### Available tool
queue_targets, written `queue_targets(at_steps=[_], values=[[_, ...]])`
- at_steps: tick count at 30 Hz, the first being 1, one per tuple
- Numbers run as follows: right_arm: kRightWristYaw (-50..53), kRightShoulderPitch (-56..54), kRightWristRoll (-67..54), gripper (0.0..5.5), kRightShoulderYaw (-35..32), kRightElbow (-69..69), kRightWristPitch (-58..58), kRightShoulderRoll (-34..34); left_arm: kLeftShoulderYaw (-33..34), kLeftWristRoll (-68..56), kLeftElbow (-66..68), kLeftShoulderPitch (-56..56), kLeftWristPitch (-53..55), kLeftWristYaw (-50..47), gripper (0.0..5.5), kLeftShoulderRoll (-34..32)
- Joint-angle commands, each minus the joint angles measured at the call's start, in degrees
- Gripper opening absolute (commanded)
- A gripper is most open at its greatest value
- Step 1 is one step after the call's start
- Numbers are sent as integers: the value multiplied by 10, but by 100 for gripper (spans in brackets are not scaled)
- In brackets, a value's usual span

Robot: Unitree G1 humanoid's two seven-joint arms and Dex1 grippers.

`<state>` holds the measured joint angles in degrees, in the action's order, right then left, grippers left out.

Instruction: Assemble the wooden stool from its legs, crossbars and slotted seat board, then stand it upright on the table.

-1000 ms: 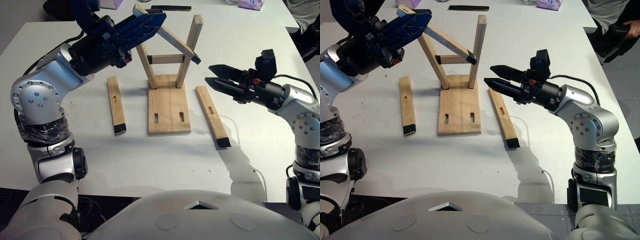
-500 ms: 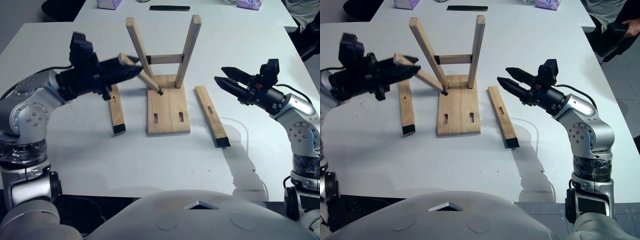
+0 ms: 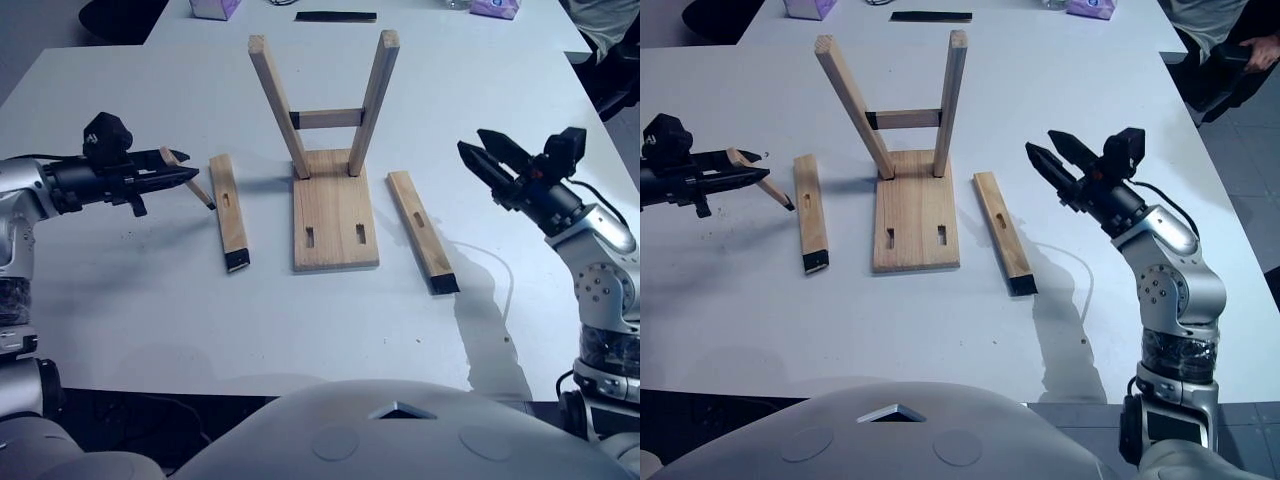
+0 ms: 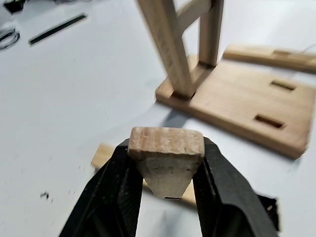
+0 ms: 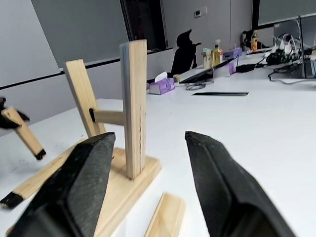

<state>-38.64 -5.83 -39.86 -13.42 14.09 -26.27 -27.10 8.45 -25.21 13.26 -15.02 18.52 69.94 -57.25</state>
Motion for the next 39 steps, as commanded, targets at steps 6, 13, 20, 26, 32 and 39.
queue_targets(at_steps=[6, 13, 20, 26, 32, 39], values=[[-26, -60, 19, 262, 24, -47, 10, -5, 11, 20, 40, -15, -74, -1, 131, 45], [-42, -78, 30, 262, 30, -71, 15, -4, 2, 25, 46, -24, -129, 24, 131, 71], [-53, -97, 30, 262, 37, -90, 11, -3, -14, 53, 89, -39, -182, 37, 131, 83], [-55, -93, 29, 262, 33, -94, 10, -5, -13, 63, 115, -53, -205, 65, 131, 66], [-52, -92, 32, 262, 40, -98, 13, 4, -23, 77, 139, -62, -220, 79, 131, 70], [-53, -95, 29, 262, 38, -103, 11, 4, -34, 80, 152, -57, -224, 94, 131, 82]])
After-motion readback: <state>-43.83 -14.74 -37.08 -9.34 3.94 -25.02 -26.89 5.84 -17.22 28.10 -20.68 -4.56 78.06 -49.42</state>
